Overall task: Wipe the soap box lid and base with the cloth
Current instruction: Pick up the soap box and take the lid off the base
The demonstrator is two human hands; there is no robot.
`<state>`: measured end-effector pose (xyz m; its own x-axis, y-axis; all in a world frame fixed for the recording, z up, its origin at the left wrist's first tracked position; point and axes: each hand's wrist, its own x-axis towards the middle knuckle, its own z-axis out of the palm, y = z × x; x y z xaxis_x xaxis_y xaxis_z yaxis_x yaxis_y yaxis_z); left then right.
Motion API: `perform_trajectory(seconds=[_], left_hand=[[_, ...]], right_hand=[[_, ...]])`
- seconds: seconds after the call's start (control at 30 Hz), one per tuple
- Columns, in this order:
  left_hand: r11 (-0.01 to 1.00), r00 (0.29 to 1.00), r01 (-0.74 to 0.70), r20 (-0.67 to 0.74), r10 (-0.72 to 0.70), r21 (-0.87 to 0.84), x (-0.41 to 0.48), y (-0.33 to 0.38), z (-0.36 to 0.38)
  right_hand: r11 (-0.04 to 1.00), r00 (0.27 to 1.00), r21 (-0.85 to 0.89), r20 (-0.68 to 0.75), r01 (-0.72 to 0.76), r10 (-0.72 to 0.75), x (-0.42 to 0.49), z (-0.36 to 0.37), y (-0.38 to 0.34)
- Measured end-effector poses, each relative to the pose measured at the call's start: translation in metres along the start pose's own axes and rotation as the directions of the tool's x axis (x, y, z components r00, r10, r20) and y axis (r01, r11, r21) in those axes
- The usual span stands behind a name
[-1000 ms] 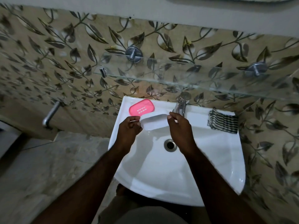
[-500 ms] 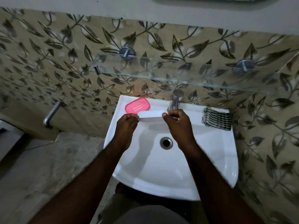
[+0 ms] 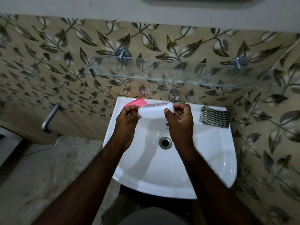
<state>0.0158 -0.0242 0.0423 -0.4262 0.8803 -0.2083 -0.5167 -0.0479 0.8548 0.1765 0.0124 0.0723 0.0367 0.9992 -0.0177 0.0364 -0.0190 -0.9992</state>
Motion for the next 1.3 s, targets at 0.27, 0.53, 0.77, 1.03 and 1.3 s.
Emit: perform_trajectory(seconds=[0.27, 0.53, 0.77, 1.03, 1.3], left_hand=[[0.997, 1.000, 0.012, 0.018, -0.013, 0.076, -0.008, 0.001, 0.020], [0.996, 0.996, 0.062, -0.074, -0.057, 0.061, -0.010, 0.002, 0.026], [0.985, 0.987, 0.131, -0.109, -0.119, 0.114, -0.007, 0.002, 0.027], [0.979, 0.984, 0.156, -0.107, -0.143, 0.130, -0.006, -0.006, 0.029], [0.983, 0.988, 0.145, -0.062, -0.138, 0.114, 0.002, -0.003, 0.037]], right_hand=[[0.998, 1.000, -0.050, -0.007, 0.025, -0.026, -0.002, -0.002, 0.008], [0.990, 0.992, -0.137, 0.113, -0.034, 0.050, 0.005, -0.024, 0.019], [0.898, 0.948, -0.334, -0.037, 0.285, -0.315, 0.009, -0.038, 0.005], [0.853, 0.929, -0.404, -0.022, 0.329, -0.369, 0.019, -0.051, 0.016], [0.823, 0.925, -0.449, 0.017, 0.347, -0.380, 0.022, -0.047, 0.015]])
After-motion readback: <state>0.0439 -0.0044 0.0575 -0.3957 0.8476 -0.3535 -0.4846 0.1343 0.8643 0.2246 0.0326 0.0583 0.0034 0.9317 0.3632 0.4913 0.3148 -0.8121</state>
